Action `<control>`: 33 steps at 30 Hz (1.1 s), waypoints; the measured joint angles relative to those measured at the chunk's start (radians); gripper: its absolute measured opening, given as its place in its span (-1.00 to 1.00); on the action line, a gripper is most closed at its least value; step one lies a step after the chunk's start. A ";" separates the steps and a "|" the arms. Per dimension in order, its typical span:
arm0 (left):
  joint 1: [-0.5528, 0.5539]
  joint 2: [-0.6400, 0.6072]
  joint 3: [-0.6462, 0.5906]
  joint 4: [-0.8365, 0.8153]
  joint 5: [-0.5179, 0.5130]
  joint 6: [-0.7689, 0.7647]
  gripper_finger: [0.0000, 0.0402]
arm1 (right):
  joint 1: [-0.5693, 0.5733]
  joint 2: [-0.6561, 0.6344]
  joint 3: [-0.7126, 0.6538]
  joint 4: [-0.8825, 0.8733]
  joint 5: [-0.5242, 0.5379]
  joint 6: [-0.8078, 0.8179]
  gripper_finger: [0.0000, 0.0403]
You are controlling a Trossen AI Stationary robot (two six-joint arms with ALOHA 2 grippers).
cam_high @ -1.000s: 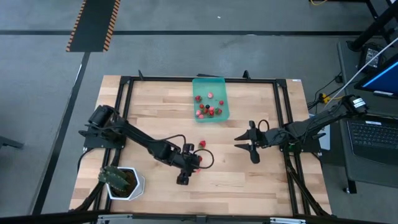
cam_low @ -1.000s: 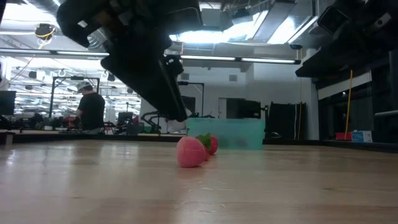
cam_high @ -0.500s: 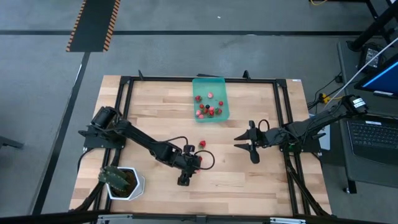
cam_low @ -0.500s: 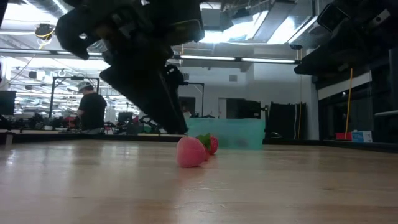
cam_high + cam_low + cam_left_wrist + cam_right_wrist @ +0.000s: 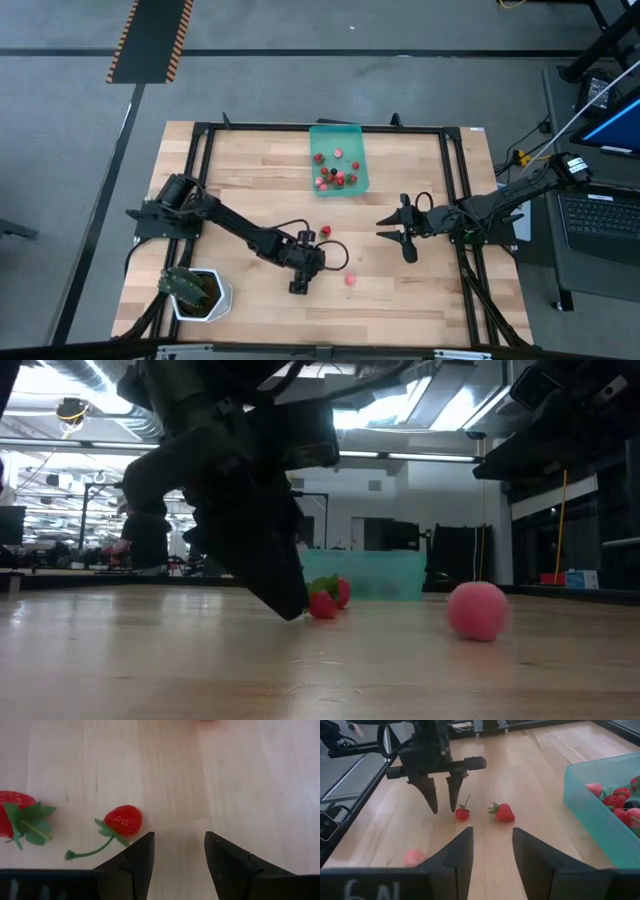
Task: Pick and placing Produce into tupperware
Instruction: Put the pink peach into the blue bin
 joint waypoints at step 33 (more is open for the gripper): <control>-0.011 -0.010 0.019 -0.170 -0.080 0.037 -0.33 | 0.117 0.389 0.402 -0.399 -0.096 0.127 -0.32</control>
